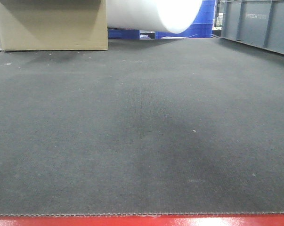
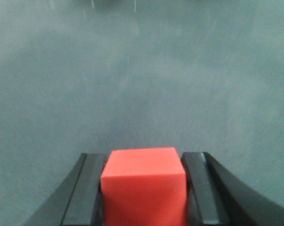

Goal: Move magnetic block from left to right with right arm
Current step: 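Position the base at the second table, cube still in right gripper, then lower the red cube onto the second table and open the right gripper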

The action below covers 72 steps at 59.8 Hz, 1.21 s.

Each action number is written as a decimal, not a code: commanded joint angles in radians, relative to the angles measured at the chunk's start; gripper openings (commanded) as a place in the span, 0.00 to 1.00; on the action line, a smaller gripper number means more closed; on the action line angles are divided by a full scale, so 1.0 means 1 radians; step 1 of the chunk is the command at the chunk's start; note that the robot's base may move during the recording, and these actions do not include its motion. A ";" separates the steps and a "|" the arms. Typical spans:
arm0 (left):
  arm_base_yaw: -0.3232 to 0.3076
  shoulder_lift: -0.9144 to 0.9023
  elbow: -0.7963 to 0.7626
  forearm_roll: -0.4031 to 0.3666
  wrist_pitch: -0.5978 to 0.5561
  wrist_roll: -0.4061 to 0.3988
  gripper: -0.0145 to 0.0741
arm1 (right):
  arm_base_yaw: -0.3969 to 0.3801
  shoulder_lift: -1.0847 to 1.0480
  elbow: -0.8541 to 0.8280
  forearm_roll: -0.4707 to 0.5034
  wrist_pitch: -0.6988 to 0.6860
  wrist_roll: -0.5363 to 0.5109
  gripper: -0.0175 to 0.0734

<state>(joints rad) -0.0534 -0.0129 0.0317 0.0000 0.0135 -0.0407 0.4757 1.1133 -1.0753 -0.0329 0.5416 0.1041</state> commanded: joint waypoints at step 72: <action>-0.007 -0.011 0.009 0.000 -0.090 -0.007 0.03 | 0.106 0.567 -0.269 0.094 0.028 -0.035 0.88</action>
<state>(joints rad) -0.0534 -0.0129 0.0317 0.0000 0.0135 -0.0407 0.5849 1.7861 -1.3055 0.0619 0.6048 0.0764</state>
